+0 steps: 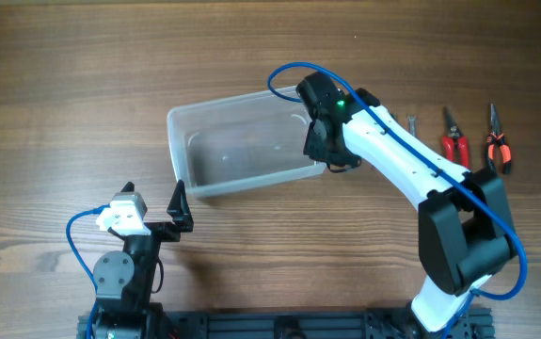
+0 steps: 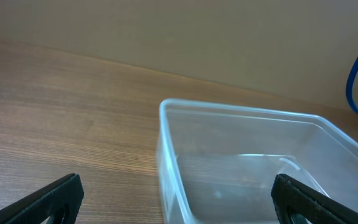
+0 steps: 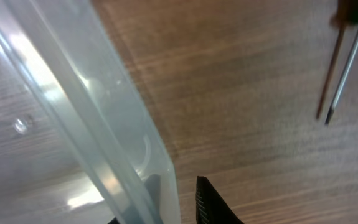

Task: Pack container
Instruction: 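Drag the container rightward to the table center and release, then move the right gripper to the orange-black pliers and grasp them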

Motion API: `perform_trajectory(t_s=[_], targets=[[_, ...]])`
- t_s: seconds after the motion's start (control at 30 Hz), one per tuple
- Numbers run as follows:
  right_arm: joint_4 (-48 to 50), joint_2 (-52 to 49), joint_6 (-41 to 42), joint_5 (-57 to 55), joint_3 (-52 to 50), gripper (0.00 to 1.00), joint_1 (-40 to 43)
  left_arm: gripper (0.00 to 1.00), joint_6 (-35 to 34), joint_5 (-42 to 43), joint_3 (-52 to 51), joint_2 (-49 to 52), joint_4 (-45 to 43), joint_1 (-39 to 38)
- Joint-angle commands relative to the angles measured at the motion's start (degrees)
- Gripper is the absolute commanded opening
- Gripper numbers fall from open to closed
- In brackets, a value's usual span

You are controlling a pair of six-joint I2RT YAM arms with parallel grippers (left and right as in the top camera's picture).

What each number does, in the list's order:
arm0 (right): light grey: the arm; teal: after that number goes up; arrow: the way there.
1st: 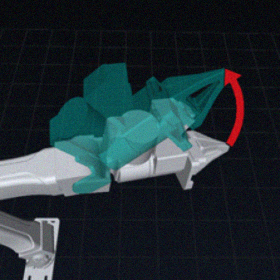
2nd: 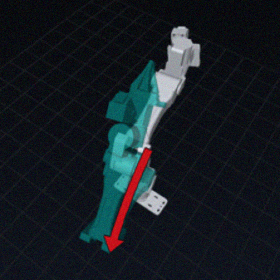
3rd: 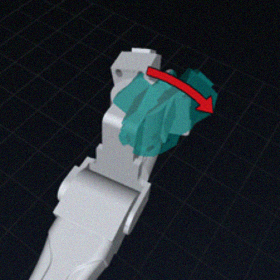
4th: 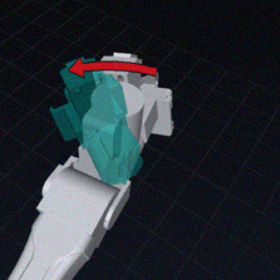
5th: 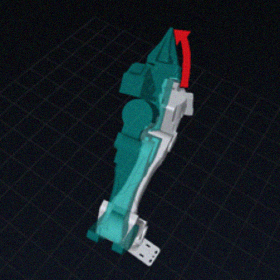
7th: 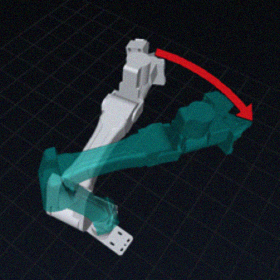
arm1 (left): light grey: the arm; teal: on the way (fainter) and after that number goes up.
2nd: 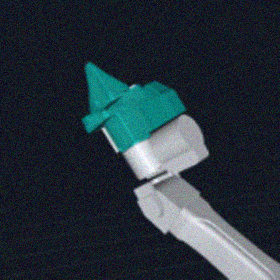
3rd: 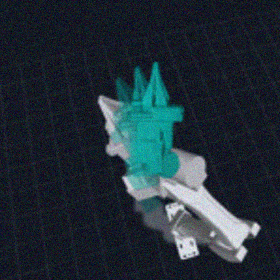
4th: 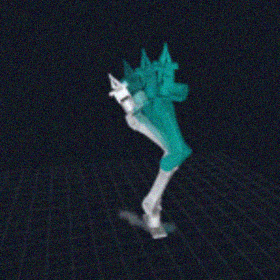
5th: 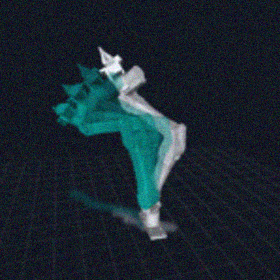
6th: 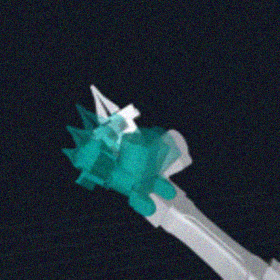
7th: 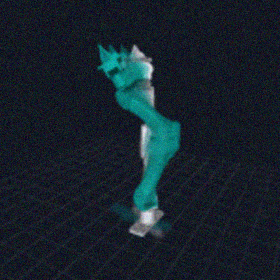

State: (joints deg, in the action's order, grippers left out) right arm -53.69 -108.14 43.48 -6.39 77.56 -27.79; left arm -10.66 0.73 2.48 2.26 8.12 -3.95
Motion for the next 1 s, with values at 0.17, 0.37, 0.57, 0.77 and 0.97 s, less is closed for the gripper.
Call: perform_trajectory(t_s=[0.17, 0.37, 0.57, 0.77, 0.97], targets=[[-1.2, 0.6, 9.1, 0.9, -1.3, 0.17, 0.5, 1.0, -0.7, -0.2, -0.3, -0.3, 0.0, 0.3], [-0.4, 0.7, 4.2, -5.2, -1.3, 0.31, 0.8, 1.0, -0.7, -0.2, -0.3, -0.2, 0.0, 0.3], [6.2, 9.1, -15.7, -5.2, 0.9, 0.64, 0.9, 1.0, -0.7, -0.2, -0.3, -0.3, 0.0, 0.3], [8.1, 27.2, -18.6, -13.6, 3.0, 0.91, 10.4, 1.0, -0.7, -0.2, -0.3, -0.3, 0.0, 0.3], [7.3, 28.2, -31.8, -14.7, 2.4, 0.91, 33.0, 1.0, -0.7, -0.2, -0.3, -0.3, 0.0, 0.3]])
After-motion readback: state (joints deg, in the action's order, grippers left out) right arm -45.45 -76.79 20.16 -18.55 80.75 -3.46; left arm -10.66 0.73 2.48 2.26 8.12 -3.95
